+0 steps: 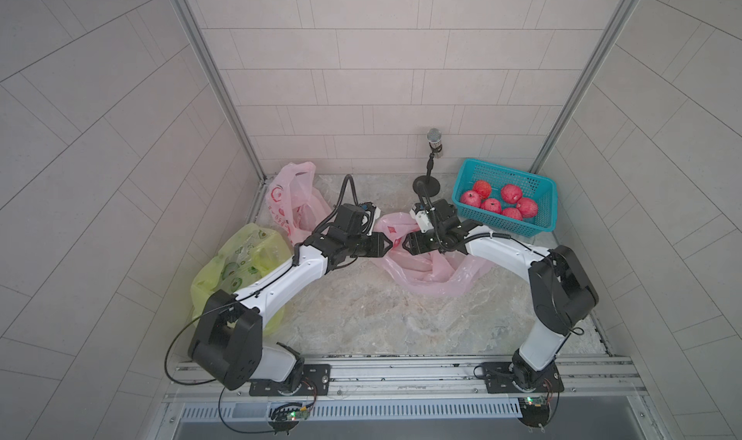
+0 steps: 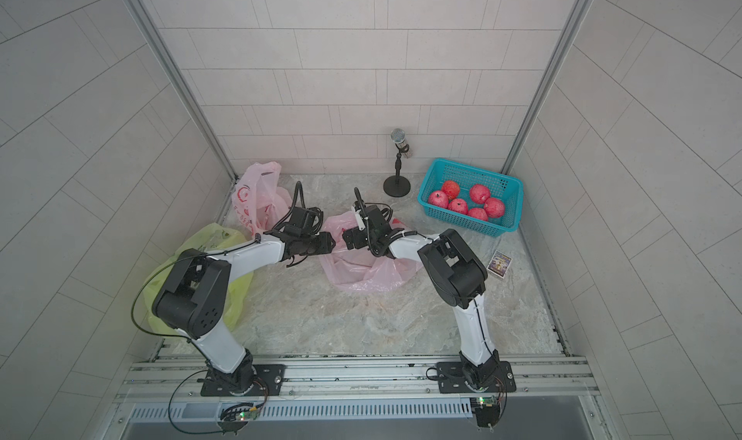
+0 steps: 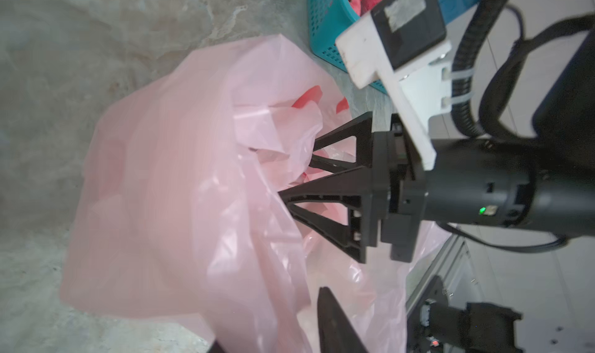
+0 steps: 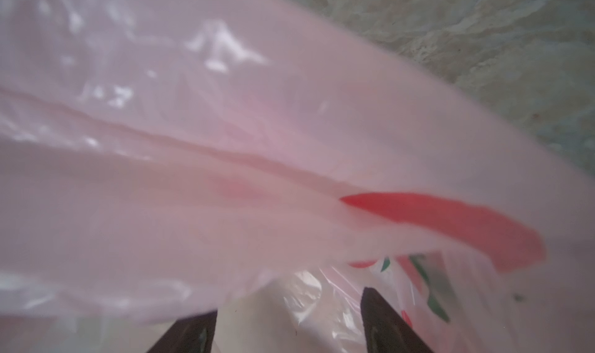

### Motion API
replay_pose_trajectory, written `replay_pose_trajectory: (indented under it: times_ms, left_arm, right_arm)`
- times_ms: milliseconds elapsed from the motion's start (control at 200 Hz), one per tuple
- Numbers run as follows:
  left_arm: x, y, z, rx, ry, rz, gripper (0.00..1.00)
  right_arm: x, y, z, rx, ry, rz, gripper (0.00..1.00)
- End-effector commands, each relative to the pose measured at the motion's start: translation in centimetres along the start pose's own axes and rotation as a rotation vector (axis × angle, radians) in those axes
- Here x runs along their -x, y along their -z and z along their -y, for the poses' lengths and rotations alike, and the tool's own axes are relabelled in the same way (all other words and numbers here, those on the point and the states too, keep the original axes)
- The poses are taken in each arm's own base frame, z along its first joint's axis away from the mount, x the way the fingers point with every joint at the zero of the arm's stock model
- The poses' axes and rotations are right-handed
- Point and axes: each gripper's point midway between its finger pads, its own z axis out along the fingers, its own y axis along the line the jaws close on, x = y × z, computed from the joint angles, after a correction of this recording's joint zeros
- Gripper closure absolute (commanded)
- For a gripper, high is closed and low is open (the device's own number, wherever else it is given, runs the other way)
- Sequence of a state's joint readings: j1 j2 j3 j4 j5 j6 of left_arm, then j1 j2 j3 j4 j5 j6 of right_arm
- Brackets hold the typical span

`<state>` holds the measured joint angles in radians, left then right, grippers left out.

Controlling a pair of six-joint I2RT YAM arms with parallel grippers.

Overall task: Untie the knot of a plastic bag & take out the apple
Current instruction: Adjust the apple in the plastic bag.

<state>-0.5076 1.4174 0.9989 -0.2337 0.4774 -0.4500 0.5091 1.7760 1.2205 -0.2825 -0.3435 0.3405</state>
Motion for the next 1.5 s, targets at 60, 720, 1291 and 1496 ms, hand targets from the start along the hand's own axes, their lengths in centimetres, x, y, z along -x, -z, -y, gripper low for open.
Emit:
replay_pose_trajectory:
  times_ms: [60, 720, 1291, 1496]
  left_arm:
    - [1.2, -0.4, -1.0, 0.017, 0.010, 0.038, 0.47]
    - [1.3, -3.4, -14.6, 0.437, 0.114, 0.079, 0.38]
    - [1.5, -4.5, -10.7, 0.213, 0.083, 0.036, 0.42]
    - [3.0, -1.9, -6.2, 0.053, -0.021, 0.085, 0.31]
  right_arm:
    - [1.0, -1.4, -1.9, 0.056, 0.055, 0.021, 0.21]
    - [4.2, -6.2, -1.5, -0.051, 0.136, 0.191, 0.00]
    - [5.7, -7.8, -2.1, 0.016, 0.129, 0.286, 0.10]
    - [3.5, -7.2, -2.0, 0.030, 0.131, 0.215, 0.12]
